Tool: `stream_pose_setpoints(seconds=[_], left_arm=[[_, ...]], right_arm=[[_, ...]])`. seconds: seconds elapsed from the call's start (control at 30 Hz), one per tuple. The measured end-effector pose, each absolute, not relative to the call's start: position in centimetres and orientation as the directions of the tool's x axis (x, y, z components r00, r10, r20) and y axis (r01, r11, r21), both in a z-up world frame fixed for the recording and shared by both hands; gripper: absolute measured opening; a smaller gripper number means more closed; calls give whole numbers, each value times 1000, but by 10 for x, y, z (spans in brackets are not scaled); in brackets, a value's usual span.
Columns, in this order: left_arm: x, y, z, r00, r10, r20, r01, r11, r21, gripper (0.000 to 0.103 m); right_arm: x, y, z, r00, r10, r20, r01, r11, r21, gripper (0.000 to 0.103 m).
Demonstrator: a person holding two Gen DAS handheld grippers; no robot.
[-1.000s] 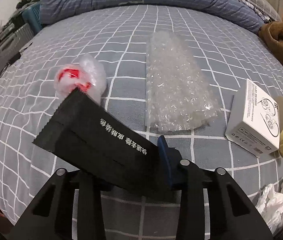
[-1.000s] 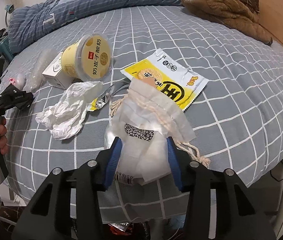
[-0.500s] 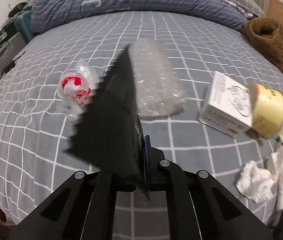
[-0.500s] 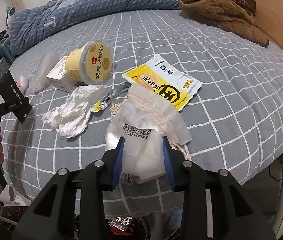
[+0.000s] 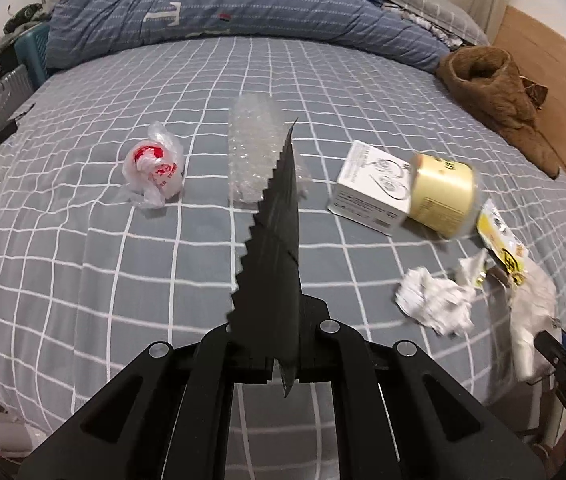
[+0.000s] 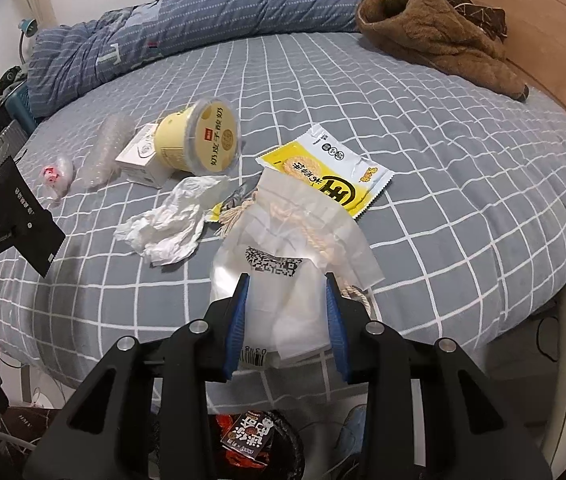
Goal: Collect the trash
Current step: 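Carry the black packet and white drawstring bag with both tools over the bin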
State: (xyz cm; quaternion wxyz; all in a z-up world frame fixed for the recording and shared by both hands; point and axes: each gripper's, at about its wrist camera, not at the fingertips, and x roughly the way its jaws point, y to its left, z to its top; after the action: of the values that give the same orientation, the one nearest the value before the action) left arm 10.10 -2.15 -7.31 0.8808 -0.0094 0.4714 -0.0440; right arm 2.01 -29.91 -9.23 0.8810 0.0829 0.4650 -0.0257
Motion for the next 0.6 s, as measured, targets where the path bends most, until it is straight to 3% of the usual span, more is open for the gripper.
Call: stream_pose_setpoints(seconds=[0.6], left_arm=[[19, -32, -39, 598, -87, -797, 101, 994, -33, 6]], right_arm=[[-22, -280, -57, 603, 31, -797, 90, 990, 106, 34]])
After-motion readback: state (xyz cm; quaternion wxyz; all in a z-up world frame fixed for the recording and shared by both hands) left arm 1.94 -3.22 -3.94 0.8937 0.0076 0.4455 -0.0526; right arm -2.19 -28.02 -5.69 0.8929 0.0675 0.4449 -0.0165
